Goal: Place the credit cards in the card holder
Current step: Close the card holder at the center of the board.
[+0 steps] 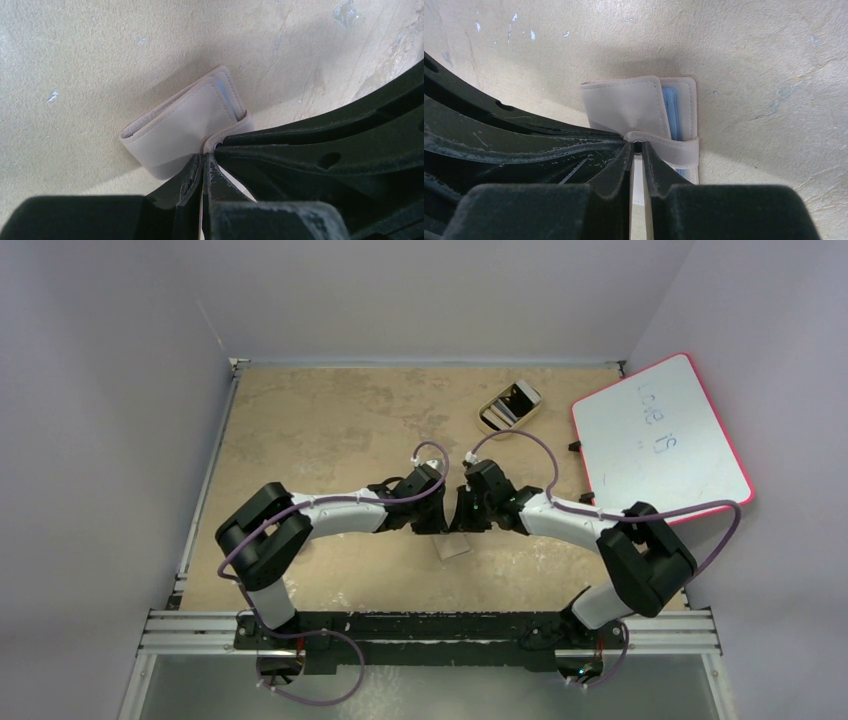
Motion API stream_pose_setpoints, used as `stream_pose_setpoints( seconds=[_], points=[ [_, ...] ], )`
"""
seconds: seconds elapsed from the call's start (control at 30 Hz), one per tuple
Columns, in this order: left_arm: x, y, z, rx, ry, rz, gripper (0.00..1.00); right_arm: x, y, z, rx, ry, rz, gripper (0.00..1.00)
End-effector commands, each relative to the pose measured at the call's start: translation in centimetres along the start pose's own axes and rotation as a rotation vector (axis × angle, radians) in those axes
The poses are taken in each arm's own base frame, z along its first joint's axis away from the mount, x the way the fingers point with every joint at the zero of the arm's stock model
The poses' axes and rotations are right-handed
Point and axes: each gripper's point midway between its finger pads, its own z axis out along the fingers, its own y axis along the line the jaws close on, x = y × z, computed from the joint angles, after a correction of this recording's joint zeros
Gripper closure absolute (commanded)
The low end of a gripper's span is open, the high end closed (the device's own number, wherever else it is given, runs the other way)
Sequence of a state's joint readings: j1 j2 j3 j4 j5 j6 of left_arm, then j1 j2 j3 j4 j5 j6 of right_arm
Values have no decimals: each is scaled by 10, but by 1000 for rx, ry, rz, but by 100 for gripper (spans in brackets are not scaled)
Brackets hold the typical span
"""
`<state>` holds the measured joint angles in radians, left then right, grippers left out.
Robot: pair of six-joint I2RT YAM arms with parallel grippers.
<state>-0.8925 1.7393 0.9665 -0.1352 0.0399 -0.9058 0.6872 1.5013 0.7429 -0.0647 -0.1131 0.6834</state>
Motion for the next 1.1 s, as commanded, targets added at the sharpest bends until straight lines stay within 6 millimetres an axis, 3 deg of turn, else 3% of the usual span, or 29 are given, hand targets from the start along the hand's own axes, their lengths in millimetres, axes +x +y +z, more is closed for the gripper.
stream_pose_setpoints(
  seconds=[0.0,0.27,0.63,0.8,0.93,1.07],
  points=[
    [3,0,-7,2,-3,0,100,23,-3,5,44,71,-36,90],
    [2,4,-11,-18,-9,7,100,36,-7,7,80,105,-76,95],
    [5,11,-12,-38,-13,-1,100,69,-18,12,172,179,-160,100],
    [-11,12,-32,-48,-87,-43,89,75,-24,11,215,184,-179,100],
    [-22,20,-50,-13,-148,-144,86,73,-24,9,225,167,-191,100],
    [-17,28,-55,44,-160,-226,87,68,-20,7,221,131,-208,100]
  ],
)
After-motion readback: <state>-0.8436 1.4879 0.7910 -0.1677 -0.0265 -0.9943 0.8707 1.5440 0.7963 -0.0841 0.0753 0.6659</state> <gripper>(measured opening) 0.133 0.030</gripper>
